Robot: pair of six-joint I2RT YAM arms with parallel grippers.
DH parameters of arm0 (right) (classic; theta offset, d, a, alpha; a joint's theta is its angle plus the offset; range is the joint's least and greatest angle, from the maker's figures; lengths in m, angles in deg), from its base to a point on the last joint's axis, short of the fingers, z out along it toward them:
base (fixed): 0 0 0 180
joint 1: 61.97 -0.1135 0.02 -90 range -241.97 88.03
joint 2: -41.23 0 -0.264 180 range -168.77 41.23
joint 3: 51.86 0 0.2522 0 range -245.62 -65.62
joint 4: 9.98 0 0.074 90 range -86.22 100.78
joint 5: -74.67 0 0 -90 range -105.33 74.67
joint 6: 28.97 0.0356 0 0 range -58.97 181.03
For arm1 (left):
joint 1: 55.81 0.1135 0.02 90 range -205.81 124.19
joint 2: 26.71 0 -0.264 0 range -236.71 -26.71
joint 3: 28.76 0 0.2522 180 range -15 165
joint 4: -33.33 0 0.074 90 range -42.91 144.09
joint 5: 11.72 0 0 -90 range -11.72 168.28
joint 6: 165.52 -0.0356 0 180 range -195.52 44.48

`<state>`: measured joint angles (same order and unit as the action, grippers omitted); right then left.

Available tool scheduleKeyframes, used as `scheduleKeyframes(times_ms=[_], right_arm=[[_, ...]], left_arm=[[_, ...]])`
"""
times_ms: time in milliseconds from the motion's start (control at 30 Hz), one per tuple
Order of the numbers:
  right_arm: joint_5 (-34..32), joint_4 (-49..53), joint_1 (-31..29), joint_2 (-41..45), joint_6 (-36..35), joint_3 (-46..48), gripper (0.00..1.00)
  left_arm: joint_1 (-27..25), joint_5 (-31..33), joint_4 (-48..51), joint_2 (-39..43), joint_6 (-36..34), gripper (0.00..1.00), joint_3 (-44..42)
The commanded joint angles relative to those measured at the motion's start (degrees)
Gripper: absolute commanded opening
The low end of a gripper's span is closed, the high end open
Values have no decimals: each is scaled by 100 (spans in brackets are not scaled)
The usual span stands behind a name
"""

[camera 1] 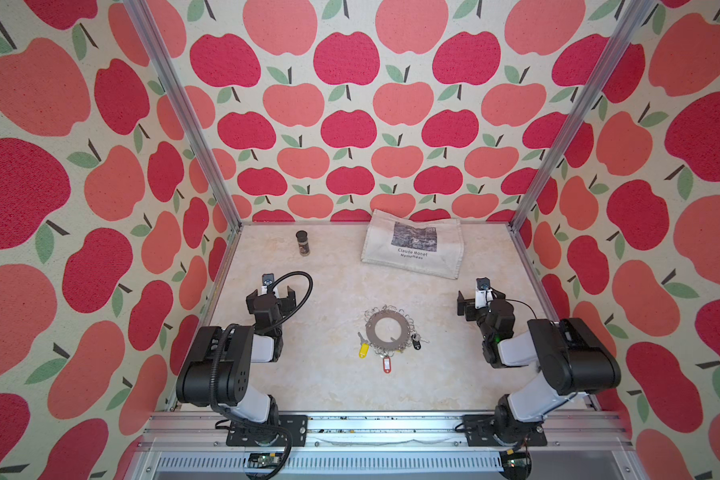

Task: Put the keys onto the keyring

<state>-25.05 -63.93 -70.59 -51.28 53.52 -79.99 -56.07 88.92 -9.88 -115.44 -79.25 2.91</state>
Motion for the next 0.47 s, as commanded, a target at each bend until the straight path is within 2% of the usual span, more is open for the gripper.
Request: scheduleKeyframes(times_ms=[0,100,233,433], right_arm=[[-527,-536,-95,-74,-61,13,99],[-946,-646,-179,-138,-65,8,99],[-1143,-562,-218,-129,-34,-46,99],[-1164,-678,-213,-153,-37,5,99]], left_arm=[[34,-13,-211,-24,155,100,72],[34,-17,-203,-26,157,99,72],[34,-17,-199,-30,153,99,72],[35,-20,-210,-30,160,99,72]])
